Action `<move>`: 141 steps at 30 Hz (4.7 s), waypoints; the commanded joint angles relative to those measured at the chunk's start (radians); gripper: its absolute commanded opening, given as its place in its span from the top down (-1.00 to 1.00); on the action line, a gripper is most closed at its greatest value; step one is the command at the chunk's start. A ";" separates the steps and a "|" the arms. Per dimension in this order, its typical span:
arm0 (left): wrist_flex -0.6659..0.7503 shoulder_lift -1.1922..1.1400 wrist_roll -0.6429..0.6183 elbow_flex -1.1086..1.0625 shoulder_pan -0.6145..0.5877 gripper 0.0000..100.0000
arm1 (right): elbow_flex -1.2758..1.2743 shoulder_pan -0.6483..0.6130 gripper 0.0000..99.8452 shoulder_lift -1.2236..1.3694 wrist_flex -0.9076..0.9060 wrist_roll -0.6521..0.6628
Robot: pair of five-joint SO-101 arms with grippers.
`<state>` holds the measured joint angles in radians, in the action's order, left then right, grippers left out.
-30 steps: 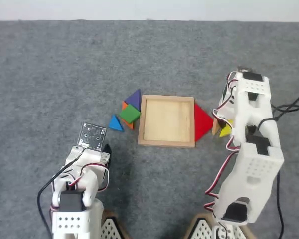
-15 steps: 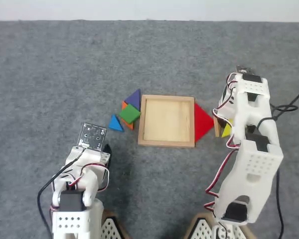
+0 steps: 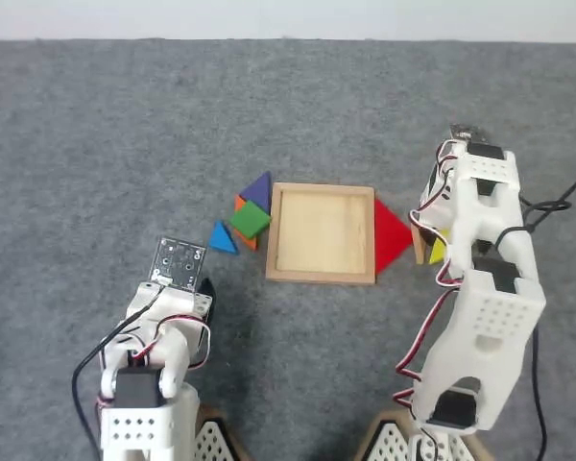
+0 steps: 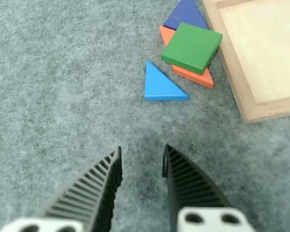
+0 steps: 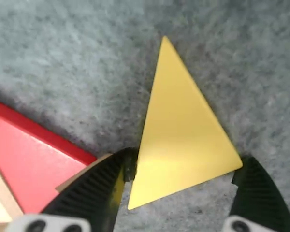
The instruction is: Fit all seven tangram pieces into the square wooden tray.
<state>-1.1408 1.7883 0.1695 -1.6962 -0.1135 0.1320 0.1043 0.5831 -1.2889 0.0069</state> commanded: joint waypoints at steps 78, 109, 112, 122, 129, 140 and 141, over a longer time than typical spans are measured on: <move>-0.003 0.017 -0.009 0.012 -0.006 0.72 | 0.155 -0.012 0.40 0.090 -0.073 0.092; -0.003 0.017 -0.009 0.012 -0.006 0.72 | 0.368 -0.015 0.22 0.222 -0.151 0.180; -0.003 0.017 -0.009 0.012 -0.006 0.72 | 0.368 -0.016 0.32 0.220 -0.137 0.180; -0.003 0.017 -0.009 0.012 -0.006 0.72 | 0.368 -0.018 0.44 0.220 -0.133 0.204; -0.003 0.017 -0.009 0.012 -0.006 0.72 | 0.368 -0.015 0.53 0.217 -0.139 0.204; -0.003 0.017 -0.009 0.012 -0.006 0.72 | 0.367 -0.018 0.58 0.054 -0.211 0.203; -0.003 0.017 -0.009 0.012 -0.006 0.72 | 0.367 -0.018 0.58 0.045 -0.219 0.203</move>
<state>-1.1408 1.7883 0.1695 -1.6962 -0.1135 0.4726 0.0951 0.7334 -1.4807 0.1972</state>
